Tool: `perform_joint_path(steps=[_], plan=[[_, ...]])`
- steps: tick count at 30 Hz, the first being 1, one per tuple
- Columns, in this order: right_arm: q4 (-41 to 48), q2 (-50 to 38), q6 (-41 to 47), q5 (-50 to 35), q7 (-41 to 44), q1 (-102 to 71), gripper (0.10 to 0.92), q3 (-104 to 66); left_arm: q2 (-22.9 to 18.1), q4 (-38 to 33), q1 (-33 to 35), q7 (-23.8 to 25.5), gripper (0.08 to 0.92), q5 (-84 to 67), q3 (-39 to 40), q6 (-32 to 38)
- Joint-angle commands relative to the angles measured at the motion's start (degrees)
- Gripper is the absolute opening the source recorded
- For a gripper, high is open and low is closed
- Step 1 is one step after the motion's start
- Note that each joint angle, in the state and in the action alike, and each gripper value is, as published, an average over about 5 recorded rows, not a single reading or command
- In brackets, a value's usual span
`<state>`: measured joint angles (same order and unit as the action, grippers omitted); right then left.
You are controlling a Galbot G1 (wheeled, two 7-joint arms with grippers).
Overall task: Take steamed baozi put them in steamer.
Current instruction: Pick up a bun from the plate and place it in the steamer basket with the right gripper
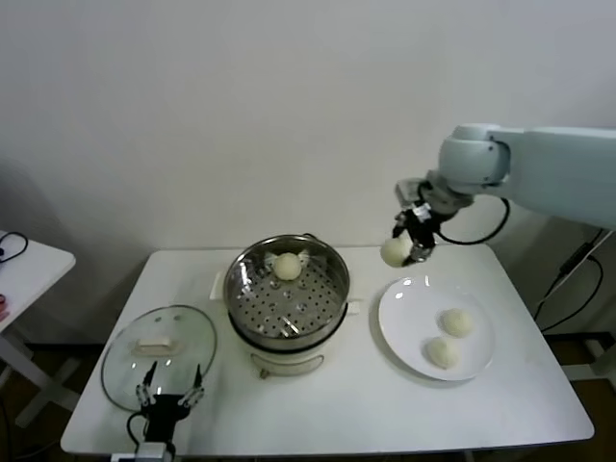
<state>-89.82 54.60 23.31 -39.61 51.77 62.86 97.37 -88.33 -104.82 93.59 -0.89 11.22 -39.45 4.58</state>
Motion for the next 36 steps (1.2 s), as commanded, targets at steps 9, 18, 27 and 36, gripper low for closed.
perform_joint_path(steps=[9,18,27,36], plan=[[5.62,19.73,6.49,-4.37,-6.03,-8.02,0.619,-8.8,-0.14,0.18,-0.16,0.05,0.823,-0.26,-0.37,0.0],[12.34,26.77,9.74,-5.86,-9.31,-16.71,0.619,-11.02,-0.29,0.61,-0.43,0.1,0.823,-0.32,-0.61,-0.06],[20.58,30.82,10.56,-5.61,-9.8,-23.85,0.619,-10.91,-0.19,0.55,-0.24,0.19,0.823,-0.6,-1.1,-0.1],[23.1,32.36,11.1,-3.58,-10.4,-28.26,0.619,-11.24,-0.21,0.89,-0.46,0.27,0.823,-0.61,-1.09,-0.17]])
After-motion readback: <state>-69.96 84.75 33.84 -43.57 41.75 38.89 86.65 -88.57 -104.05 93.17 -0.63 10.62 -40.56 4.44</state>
